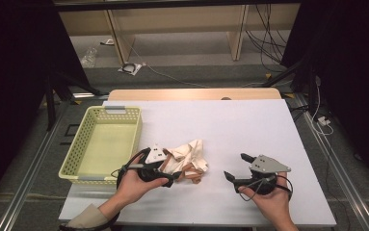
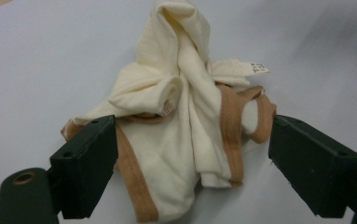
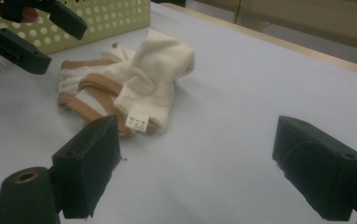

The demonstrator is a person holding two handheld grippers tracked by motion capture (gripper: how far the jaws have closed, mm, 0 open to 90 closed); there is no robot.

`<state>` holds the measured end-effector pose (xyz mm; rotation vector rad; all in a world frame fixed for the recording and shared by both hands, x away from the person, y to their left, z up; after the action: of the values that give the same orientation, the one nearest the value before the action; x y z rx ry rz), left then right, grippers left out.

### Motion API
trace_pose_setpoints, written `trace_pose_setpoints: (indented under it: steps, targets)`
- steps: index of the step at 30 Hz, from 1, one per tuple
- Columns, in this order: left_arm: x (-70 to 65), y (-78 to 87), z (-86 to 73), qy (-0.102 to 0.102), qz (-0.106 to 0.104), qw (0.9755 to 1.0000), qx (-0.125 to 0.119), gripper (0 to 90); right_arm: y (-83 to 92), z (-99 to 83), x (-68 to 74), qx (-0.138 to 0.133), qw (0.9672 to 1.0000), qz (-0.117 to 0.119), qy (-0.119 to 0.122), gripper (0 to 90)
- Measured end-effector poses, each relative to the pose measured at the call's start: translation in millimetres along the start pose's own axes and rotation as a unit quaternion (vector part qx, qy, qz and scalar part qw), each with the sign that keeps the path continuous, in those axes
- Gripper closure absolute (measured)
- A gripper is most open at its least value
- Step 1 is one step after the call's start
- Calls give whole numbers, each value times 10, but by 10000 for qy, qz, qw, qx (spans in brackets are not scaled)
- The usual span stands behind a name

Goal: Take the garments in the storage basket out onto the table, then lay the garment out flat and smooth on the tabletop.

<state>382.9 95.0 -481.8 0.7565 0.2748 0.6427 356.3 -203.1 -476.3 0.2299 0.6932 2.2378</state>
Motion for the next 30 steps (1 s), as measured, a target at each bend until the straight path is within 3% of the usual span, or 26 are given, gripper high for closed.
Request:
trace_pose_setpoints:
  steps: [10,24,30]
  targets:
    - [79,100,-93,244,58,9996,-152,210,-27,-5,-6,35,10000,10,-35,163]
    - [62,80,-95,217,84,9996,-137,219,-15,-13,4,45,10000,27,-2,166]
    - [31,66,-74,187,-17,9997,-153,240,-36,7,23,71,10000,9,57,250]
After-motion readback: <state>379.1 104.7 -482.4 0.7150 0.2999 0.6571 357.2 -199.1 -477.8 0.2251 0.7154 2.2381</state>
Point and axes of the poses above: each handheld gripper's, and its own axes: y roughly backward along the jaws, z roughly out of its top, x roughly to its left, the point moved 4 cm from there along -y, roughly forward along the jaws, and after that the axes turned 8 degrees about x, right-handed, at the moved point
